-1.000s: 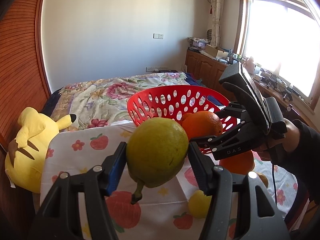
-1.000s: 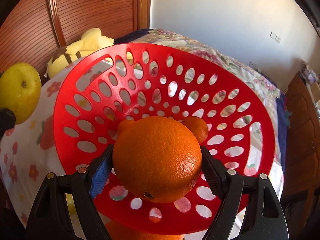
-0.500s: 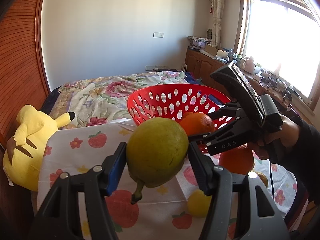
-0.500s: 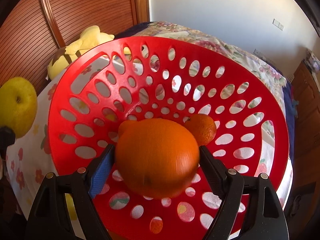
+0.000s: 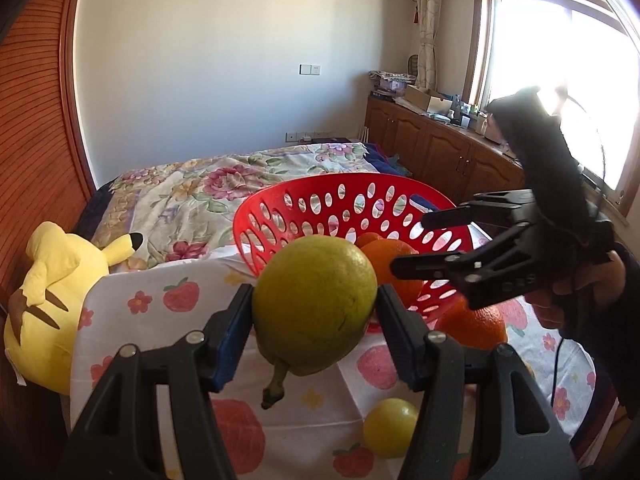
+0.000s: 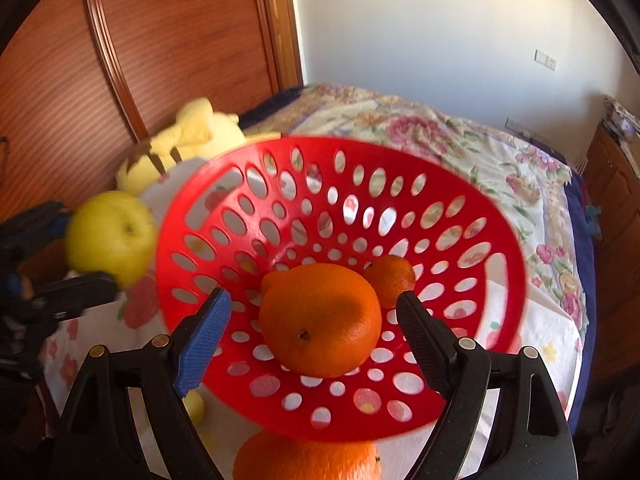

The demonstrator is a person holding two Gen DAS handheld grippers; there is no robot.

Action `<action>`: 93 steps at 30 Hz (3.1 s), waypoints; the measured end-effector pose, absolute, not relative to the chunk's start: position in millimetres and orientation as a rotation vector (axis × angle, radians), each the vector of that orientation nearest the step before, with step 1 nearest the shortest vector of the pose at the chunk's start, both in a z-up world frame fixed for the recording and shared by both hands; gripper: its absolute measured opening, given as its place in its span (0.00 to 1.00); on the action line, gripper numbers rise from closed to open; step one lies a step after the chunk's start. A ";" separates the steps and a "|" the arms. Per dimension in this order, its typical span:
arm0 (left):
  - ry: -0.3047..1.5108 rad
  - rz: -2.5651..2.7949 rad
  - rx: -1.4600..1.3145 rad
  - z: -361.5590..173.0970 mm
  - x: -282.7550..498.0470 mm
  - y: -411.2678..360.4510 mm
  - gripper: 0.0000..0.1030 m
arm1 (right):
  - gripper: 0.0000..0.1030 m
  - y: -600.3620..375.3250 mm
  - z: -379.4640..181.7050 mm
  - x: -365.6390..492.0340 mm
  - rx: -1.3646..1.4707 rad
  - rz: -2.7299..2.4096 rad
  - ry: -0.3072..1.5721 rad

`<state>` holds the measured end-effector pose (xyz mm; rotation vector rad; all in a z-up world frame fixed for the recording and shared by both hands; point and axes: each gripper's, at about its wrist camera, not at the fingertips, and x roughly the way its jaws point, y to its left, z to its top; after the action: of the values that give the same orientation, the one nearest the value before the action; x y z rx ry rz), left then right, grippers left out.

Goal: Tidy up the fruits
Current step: 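Release the large orange into the basket with the right tool while the left tool holds the pear, then lower the yellow pear into the red basket and open the left tool, then withdraw both open tools from the basket toward the loose fruit, then grasp a green apple with the left tool while the right tool grasps a tangerine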

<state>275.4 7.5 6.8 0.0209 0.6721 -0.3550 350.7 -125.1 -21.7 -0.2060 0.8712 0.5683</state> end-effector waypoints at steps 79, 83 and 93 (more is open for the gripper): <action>0.722 -0.423 0.052 -44.5 117.5 -57.0 0.60 | 0.76 -212.0 -53.4 127.9 0.009 0.401 0.695; 0.751 -0.453 0.047 -55.1 108.0 -66.3 0.60 | 0.68 -212.2 -64.6 119.6 0.029 0.407 0.716; 0.765 -0.525 0.044 -59.9 90.9 -87.1 0.60 | 0.65 -216.8 -73.6 109.7 0.026 0.406 0.736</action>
<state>90.9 -87.1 -59.9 0.0439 0.7648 -0.5254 109.7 -216.8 -73.6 0.0263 0.7364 0.4056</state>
